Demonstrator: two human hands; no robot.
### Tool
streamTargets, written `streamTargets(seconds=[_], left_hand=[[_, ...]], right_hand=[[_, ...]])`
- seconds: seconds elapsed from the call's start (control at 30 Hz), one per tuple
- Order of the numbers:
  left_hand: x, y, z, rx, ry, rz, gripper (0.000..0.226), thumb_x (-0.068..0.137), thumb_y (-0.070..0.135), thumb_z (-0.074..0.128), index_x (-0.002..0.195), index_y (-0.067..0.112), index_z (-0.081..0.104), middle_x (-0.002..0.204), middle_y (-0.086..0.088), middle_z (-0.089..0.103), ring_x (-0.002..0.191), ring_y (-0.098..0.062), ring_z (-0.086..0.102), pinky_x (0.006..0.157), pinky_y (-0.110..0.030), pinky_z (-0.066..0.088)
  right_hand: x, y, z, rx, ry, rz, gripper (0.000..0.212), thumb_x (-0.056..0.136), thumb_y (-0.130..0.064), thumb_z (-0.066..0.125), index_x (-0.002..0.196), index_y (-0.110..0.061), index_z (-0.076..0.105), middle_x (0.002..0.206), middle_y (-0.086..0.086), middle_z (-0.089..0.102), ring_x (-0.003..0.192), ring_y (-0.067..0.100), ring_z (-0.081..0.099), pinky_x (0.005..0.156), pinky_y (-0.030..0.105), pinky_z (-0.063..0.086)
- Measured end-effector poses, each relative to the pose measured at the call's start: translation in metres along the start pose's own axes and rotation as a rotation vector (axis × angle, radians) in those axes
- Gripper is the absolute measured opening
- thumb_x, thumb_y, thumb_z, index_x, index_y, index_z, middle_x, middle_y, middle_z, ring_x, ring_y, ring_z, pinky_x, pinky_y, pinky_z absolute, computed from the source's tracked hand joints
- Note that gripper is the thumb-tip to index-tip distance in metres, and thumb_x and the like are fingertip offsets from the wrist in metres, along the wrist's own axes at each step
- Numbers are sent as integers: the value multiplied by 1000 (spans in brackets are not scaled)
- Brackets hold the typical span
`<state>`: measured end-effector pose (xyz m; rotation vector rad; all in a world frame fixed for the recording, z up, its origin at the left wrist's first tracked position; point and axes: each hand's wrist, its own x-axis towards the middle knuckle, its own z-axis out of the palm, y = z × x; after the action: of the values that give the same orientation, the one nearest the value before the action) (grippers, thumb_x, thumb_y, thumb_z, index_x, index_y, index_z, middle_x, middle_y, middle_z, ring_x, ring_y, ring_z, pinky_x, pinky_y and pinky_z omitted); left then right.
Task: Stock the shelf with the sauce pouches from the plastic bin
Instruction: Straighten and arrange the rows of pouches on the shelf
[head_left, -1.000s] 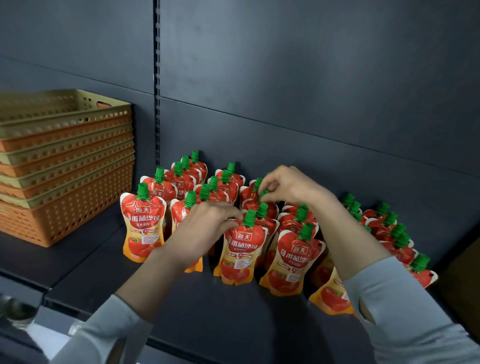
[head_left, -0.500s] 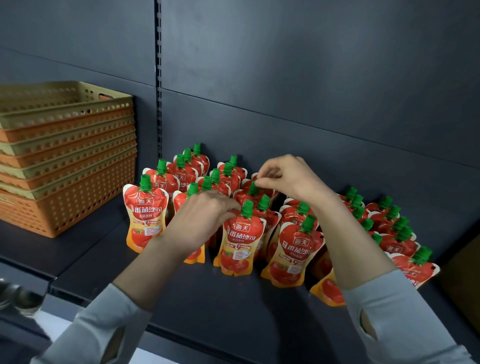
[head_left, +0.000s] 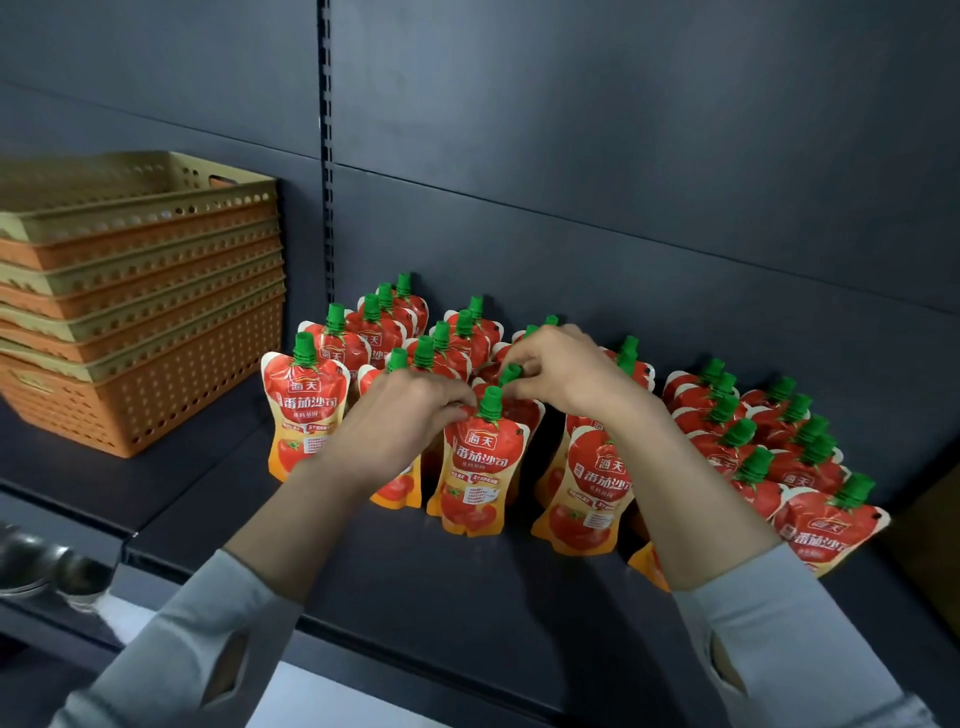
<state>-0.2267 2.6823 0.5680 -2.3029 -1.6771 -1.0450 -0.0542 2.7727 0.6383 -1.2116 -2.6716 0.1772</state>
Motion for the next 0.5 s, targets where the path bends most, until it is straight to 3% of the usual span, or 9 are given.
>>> streamTargets(seconds=[0.1, 0.17, 0.27, 0.37, 0.5], left_hand=[[1, -2, 1, 13, -6, 12, 14, 89, 20, 67, 102, 17, 73, 97, 5, 74, 88, -9, 68, 78, -26, 54], [2, -3, 2, 14, -11, 12, 15, 89, 23, 67, 102, 18, 73, 97, 7, 73, 88, -7, 67, 77, -19, 50], [5, -6, -2, -15, 19, -4, 18, 91, 28, 64, 106, 22, 73, 102, 12, 72, 92, -2, 66, 79, -13, 46], [18, -7, -7, -36, 58, 7, 21, 92, 27, 63, 110, 24, 71, 108, 12, 70, 97, -1, 65, 84, -17, 51], [43, -8, -8, -11, 49, 37, 23, 90, 24, 65, 112, 21, 71, 109, 8, 70, 100, -7, 65, 88, -26, 54]], right_hand=[[0, -4, -2, -14, -30, 8, 29, 83, -32, 77, 107, -16, 76, 99, 3, 70, 98, 21, 63, 86, 37, 53], [-2, 4, -7, 85, -60, 15, 30, 82, -33, 79, 108, -19, 76, 103, -6, 71, 98, 10, 65, 91, 33, 53], [1, 35, -25, 296, 96, 31, 21, 86, -28, 75, 106, -20, 76, 103, -11, 74, 97, -1, 66, 96, 22, 50], [24, 72, -39, 265, 258, 152, 19, 89, -16, 71, 108, -17, 76, 102, -2, 76, 98, 7, 67, 100, 23, 48], [67, 92, -30, 107, 119, 232, 31, 87, -12, 72, 118, -15, 71, 104, 6, 74, 106, 23, 66, 102, 33, 47]])
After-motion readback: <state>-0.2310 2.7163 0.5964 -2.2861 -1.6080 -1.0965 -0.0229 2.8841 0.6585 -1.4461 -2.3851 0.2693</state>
